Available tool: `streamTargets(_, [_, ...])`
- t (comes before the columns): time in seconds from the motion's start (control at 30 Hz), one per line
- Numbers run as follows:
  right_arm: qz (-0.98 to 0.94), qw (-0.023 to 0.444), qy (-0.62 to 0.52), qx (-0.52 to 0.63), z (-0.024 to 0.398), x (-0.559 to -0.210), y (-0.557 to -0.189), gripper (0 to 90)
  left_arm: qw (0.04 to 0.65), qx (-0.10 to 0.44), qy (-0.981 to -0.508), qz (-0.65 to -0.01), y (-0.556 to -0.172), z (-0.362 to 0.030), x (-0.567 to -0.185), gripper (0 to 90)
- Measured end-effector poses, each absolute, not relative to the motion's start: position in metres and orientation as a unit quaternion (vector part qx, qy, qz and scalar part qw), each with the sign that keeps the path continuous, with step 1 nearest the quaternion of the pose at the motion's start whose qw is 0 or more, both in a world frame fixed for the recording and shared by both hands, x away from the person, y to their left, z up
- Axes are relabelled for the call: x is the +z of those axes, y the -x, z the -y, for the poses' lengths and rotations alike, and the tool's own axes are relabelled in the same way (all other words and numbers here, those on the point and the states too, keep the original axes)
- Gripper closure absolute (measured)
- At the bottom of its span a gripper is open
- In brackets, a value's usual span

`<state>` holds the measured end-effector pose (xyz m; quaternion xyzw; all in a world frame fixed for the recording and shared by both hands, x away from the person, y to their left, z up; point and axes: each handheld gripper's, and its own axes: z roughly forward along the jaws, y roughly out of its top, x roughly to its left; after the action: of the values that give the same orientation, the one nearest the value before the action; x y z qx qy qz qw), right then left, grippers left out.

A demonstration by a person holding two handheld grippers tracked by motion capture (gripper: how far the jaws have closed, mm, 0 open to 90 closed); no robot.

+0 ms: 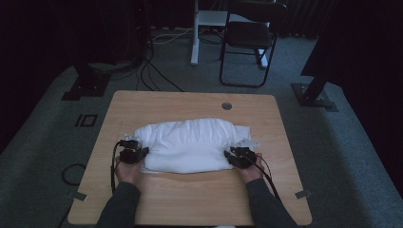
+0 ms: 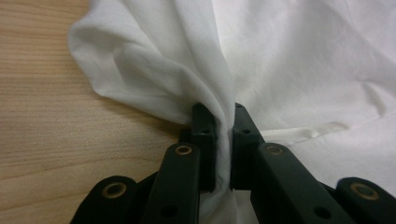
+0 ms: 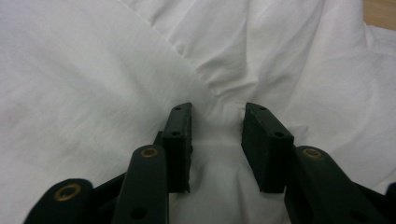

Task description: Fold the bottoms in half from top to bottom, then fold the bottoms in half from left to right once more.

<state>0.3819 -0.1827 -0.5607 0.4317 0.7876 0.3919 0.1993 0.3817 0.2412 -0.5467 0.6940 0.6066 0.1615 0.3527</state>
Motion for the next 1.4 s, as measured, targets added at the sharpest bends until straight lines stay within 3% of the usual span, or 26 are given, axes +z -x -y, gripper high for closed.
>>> streamTargets(0.23, [-0.777, 0.201, -0.431, 0.411, 0.189, -0.537, -0.382, 47.6, 0.392, 0.160, -0.679, -0.600, -0.377, -0.250, -0.532, 84.7])
streamTargets(0.6, [-0.776, 0.210, -0.395, 0.445, 0.172, -0.501, -0.380, 42.0, 0.432, 0.172, -0.674, -0.575, -0.374, -0.245, -0.503, 84.8])
streamTargets(1.0, [-0.800, 0.180, -0.362, 0.444, 0.134, -0.507, -0.385, 42.3, 0.461, 0.187, -0.675, -0.545, -0.373, -0.234, -0.472, 85.2])
streamTargets(1.4, [-0.850, 0.157, -0.345, 0.365, 0.087, -0.543, -0.399, 43.4, 0.495, 0.197, -0.676, -0.509, -0.371, -0.216, -0.441, 85.4])
